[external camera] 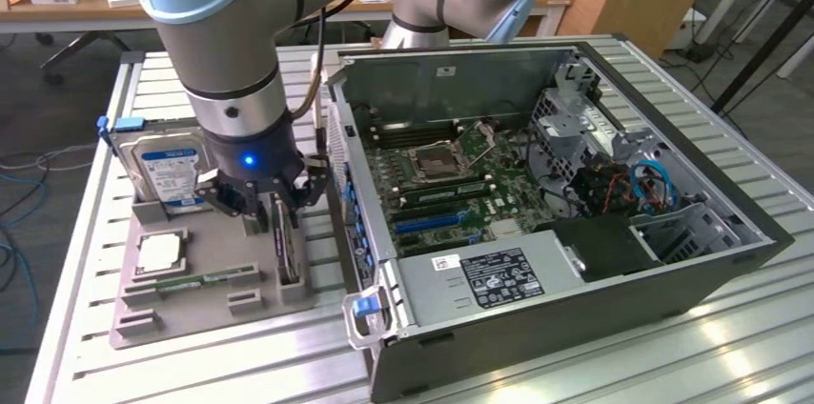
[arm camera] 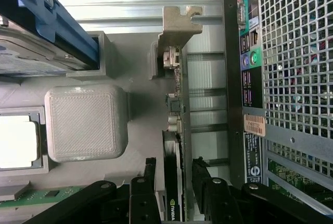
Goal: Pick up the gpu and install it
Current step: 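Pick up the gpu and move the gpu toward the slot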
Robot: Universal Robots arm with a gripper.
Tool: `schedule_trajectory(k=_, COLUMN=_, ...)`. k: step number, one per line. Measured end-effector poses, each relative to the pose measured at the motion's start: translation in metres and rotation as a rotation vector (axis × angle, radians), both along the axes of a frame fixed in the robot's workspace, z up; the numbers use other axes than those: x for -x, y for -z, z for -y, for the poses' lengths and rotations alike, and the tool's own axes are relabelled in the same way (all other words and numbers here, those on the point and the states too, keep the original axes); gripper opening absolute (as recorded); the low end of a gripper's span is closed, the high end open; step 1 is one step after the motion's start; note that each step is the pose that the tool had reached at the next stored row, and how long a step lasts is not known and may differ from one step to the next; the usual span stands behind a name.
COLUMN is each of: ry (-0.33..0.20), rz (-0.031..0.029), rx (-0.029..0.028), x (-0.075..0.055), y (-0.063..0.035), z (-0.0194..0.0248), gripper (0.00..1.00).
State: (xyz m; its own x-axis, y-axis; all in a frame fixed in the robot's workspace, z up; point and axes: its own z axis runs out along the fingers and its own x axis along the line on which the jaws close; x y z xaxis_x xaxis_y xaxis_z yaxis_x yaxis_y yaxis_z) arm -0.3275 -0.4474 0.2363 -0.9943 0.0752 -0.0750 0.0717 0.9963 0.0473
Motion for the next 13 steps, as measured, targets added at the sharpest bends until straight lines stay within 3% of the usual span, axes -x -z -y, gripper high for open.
schedule_trajectory(k=13, ry=0.0, rz=0.0, rx=-0.0001, x=0.0, y=0.0014, z=0.0, gripper=0.41)
